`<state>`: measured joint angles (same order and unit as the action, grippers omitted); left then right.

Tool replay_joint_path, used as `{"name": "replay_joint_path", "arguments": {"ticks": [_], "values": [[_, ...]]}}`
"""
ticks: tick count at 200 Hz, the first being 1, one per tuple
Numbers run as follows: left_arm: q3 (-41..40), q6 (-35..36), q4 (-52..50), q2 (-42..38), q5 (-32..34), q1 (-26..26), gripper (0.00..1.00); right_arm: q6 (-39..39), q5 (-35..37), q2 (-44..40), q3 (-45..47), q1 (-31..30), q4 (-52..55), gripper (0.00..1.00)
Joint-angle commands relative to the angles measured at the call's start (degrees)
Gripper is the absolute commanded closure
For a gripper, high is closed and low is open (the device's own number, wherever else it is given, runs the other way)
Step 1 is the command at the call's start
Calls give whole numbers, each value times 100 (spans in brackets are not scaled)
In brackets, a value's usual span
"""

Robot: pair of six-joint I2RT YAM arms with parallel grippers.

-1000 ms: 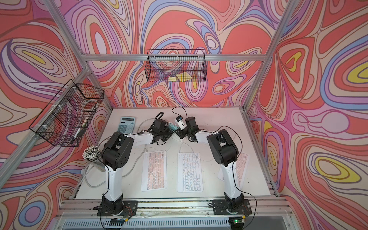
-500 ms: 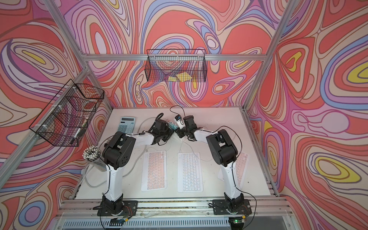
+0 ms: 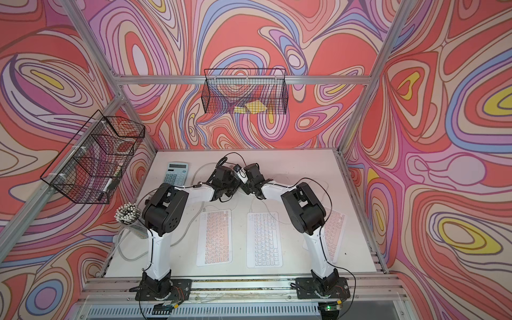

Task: Unplug the wireless keyboard
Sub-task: Remove the plug from the socket.

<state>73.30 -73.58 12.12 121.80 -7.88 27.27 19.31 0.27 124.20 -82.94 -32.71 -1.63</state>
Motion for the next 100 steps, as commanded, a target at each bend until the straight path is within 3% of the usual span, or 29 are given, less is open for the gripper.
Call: {"name": "replay_joint_path", "arguments": {"ticks": [1,24,65,81,100], "values": [[-397,71,-1056,591,-530,341,76,-438,-1404,195,-73,-249,36,75],[-646,-101,-793,591,-669,299,76,-1362,-2626,2,96,179,-437,76],[-914,-112,-742,495,-629,282,77,-2539,-3790,32,201,586,-1219,76],[-968,-82,-761,444,-602,280,77,-2891,-3928,112,164,669,-1336,76],[-989,-54,-741,424,-595,279,77,-2747,-3738,94,100,660,-1166,76]]}}
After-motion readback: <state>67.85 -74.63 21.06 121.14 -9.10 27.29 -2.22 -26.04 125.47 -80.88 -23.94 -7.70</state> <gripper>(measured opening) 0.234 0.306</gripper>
